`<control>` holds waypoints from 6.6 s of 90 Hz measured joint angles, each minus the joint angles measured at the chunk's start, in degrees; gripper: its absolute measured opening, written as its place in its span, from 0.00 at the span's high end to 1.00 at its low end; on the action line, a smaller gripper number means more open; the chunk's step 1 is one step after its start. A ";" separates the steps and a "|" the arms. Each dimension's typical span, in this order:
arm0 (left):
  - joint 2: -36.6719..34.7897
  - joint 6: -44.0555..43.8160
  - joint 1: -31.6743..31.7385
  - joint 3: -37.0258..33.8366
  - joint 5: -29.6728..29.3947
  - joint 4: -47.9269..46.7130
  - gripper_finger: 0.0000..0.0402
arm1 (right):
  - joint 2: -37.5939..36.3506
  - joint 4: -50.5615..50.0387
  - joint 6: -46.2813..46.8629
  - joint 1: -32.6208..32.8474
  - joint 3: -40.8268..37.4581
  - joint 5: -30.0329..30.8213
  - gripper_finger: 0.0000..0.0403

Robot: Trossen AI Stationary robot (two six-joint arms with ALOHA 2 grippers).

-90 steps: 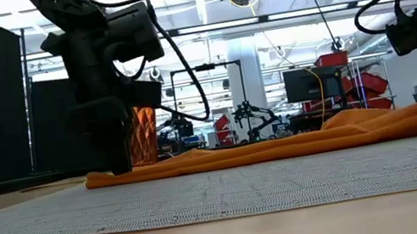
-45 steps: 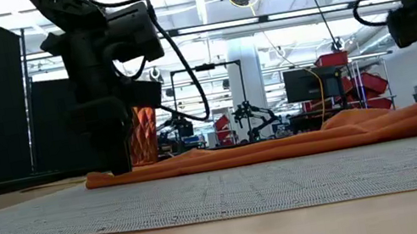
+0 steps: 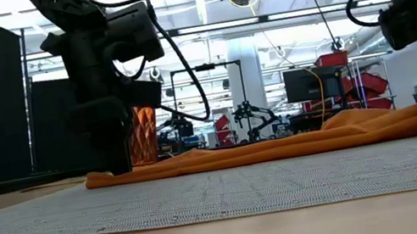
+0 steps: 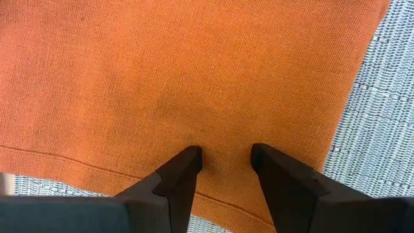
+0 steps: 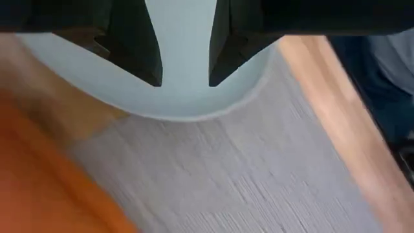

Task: Set table place
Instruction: Fold the orange table napkin

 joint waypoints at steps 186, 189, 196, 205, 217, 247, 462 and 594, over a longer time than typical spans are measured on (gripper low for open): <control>0.44 17.75 -2.29 2.32 -2.12 3.15 0.64 | 60.37 -47.46 34.36 22.07 67.36 13.73 0.54; 0.46 17.77 -2.29 2.32 -2.13 3.14 0.64 | 60.51 -48.07 34.64 22.30 67.34 13.24 0.53; 0.46 18.25 -2.29 2.32 -2.24 3.17 0.64 | 61.20 -48.86 34.67 22.52 67.32 12.09 0.53; 0.46 18.28 -2.29 2.34 -2.23 3.15 0.64 | 62.82 -49.54 32.94 22.39 67.32 10.69 0.55; 0.44 18.23 -2.27 2.34 -2.23 3.13 0.64 | 64.57 -49.81 29.20 22.41 67.25 8.75 0.58; 0.45 17.77 -2.50 2.34 -2.25 3.07 0.64 | 66.02 -51.38 24.76 22.12 65.95 7.91 0.60; 0.46 19.15 -3.39 2.34 -2.62 4.39 0.64 | 63.08 -55.70 -9.20 -2.33 68.87 32.06 1.00; 0.45 17.64 -3.39 2.38 -2.67 4.13 0.64 | 61.88 -36.84 -50.24 -41.69 68.35 20.23 1.00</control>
